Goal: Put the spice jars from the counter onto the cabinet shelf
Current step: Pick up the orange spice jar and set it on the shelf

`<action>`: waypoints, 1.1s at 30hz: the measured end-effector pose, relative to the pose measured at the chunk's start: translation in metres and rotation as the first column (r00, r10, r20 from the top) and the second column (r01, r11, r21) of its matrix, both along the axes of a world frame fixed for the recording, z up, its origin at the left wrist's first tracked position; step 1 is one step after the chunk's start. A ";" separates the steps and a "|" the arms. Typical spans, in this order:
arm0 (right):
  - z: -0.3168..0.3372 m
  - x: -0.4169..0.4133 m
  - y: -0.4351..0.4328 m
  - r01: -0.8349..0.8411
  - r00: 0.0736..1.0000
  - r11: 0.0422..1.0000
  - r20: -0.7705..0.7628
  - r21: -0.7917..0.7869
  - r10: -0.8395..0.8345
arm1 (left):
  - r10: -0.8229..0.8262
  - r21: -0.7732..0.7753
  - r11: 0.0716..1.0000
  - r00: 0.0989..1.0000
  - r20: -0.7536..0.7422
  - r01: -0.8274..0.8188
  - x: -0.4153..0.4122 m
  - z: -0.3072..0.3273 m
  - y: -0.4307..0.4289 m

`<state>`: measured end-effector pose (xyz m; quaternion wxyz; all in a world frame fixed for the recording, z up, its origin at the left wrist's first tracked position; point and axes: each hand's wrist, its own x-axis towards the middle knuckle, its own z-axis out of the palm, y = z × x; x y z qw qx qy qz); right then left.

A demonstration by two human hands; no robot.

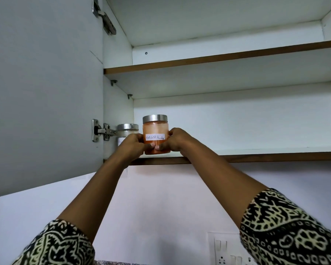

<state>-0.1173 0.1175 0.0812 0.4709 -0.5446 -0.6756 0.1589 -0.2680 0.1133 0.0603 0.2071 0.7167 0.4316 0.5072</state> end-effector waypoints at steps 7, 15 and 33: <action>-0.001 -0.016 0.036 0.072 0.997 0.991 0.023 -0.109 -0.070 | 0.084 -0.044 0.995 0.992 -0.099 -0.088 -0.007 0.004 0.038; 0.002 -0.021 0.053 0.143 0.985 0.979 0.115 -0.142 -0.127 | 0.189 -0.029 0.980 0.969 -0.161 -0.196 -0.002 0.010 0.061; -0.019 -0.031 -0.002 0.179 0.959 0.972 0.191 0.153 -0.207 | 0.187 0.168 0.970 0.981 -0.049 -0.177 -0.002 -0.011 0.029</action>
